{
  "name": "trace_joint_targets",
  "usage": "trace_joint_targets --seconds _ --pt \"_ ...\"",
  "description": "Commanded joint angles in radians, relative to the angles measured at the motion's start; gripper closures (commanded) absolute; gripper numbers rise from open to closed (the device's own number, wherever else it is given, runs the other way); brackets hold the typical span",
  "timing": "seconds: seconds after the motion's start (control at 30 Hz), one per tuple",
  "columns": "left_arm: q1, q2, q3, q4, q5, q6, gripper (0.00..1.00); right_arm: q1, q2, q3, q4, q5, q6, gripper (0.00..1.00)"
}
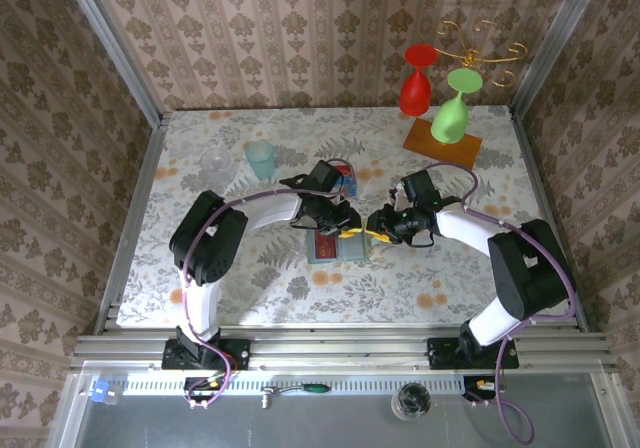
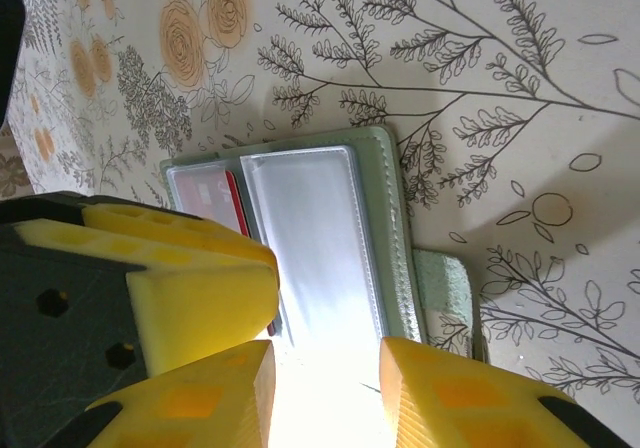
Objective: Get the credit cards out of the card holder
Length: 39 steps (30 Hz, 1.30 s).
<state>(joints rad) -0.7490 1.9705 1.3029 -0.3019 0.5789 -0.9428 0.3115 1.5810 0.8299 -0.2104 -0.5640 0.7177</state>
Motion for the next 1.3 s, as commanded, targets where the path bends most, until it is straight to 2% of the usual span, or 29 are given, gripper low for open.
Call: trace_joint_targets --seconds 0.0,0.43,1.27 --pt "-0.005 0.008 0.025 -0.045 -0.007 0.006 0.76 -0.005 -0.026 -0.006 -0.026 -0.039 -0.023 0.67" --pt "0.026 -0.049 -0.053 -0.002 -0.001 0.006 0.76 0.019 0.015 0.029 0.008 -0.060 0.029 0.67" --pt "0.146 -0.262 -0.375 0.165 0.032 -0.002 0.76 0.227 0.205 0.249 -0.026 0.042 0.093 0.67"
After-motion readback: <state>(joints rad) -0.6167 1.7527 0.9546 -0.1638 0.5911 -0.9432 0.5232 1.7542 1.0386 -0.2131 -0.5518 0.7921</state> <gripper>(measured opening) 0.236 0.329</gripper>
